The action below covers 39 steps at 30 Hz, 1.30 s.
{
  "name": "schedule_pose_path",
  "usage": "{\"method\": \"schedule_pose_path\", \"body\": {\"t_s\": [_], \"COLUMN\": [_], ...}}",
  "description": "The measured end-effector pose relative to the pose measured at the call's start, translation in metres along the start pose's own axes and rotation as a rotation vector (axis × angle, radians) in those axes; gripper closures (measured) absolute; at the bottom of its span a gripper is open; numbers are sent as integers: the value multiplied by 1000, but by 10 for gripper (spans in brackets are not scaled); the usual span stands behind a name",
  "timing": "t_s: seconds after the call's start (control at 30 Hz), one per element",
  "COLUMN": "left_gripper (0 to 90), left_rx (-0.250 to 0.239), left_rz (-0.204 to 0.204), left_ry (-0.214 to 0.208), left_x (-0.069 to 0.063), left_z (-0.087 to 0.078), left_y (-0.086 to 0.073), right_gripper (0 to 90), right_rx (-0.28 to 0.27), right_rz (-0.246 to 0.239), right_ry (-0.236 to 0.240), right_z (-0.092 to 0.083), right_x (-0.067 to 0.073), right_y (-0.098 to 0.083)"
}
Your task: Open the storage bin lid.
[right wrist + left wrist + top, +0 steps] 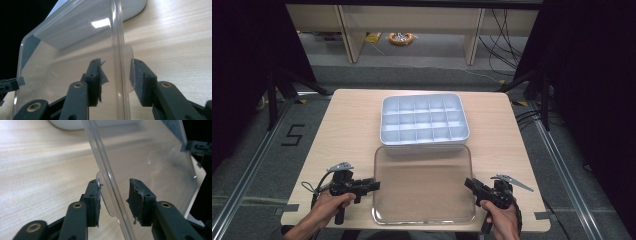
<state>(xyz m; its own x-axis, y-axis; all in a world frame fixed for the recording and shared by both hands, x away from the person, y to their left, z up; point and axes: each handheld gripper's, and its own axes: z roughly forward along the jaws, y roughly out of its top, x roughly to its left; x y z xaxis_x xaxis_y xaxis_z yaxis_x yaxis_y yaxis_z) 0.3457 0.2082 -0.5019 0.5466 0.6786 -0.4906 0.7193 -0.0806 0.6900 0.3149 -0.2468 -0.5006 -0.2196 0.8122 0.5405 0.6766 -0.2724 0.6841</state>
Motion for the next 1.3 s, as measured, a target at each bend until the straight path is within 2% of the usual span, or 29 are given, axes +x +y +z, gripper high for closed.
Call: {"method": "schedule_pose_path", "body": {"t_s": [0.03,0.07,0.1,0.13,0.2,0.23,0.27,0.3,0.33,0.37,0.4,0.43,0.5,0.53,0.57,0.63,0.67,0.7,0.77,0.8,0.87,1.0,1.03,1.07,1.1,1.13,1.23,1.27,1.3], "left_gripper": [601,600,600,599,595,594,591,589,587,586,586,586,585,584,583,582,581,579,579,578,576,574,572,571,570,570,566,564,561], "left_rx": [0,2,9,17,24,28,34,45,50,51,51,50,58,60,60,62,64,65,67,73,74,80,83,89,91,91,87,91,93], "left_rz": [0,-3,-2,5,-1,-3,-7,-7,-7,-8,-8,-10,-16,-13,-15,-19,-24,-28,-30,-26,-30,-28,-30,-30,-31,-30,-29,-27,-26], "left_ry": [0,1,2,0,1,1,-1,-1,-2,-1,-1,0,2,5,4,7,12,12,10,15,16,20,21,24,23,24,28,29,32], "left_x": [0,0,1,2,2,2,2,3,3,3,3,3,4,5,6,7,8,9,10,10,11,11,12,12,12,13,12,12,12], "left_z": [0,0,1,1,2,3,4,4,5,5,5,6,6,6,7,7,8,8,9,9,10,10,11,11,11,11,12,12,13], "left_y": [0,0,0,0,-1,-2,-2,-3,-3,-3,-3,-3,-3,-3,-3,-2,-2,-2,-2,-2,-2,-2,-2,-2,-2,-2,-3,-3,-3], "right_gripper": [617,617,617,617,615,614,610,608,606,605,604,604,597,596,596,593,590,588,585,584,583,578,578,577,575,574,570,569,567], "right_rx": [0,12,26,27,17,21,36,43,37,39,53,53,47,54,68,74,63,74,78,72,76,81,81,76,83,87,89,81,83], "right_rz": [0,27,53,56,-8,-9,48,56,0,-1,55,55,-3,43,62,47,-4,22,35,-7,-11,33,32,-10,40,26,23,-35,-37], "right_ry": [0,26,1,14,-12,-15,-15,-18,-26,-25,-25,-25,-18,-24,-19,-36,-27,-35,-33,-32,-41,-49,-46,-47,-38,-56,-48,-57,-61], "right_z": [0,1,0,0,3,4,4,5,6,7,6,6,9,9,8,11,12,12,14,15,15,15,16,15,15,16,17,18,18], "right_x": [0,1,3,2,-3,-4,-1,-1,-6,-7,-3,-3,-8,-5,-3,-5,-8,-6,-5,-8,-8,-3,-3,-5,-1,-2,-3,-7,-7], "right_y": [0,-1,-1,-1,-1,-2,-3,-4,-4,-4,-5,-5,-5,-6,-5,-6,-6,-6,-7,-7,-6,-6,-6,-6,-6,-6,-7,-6,-6]}}
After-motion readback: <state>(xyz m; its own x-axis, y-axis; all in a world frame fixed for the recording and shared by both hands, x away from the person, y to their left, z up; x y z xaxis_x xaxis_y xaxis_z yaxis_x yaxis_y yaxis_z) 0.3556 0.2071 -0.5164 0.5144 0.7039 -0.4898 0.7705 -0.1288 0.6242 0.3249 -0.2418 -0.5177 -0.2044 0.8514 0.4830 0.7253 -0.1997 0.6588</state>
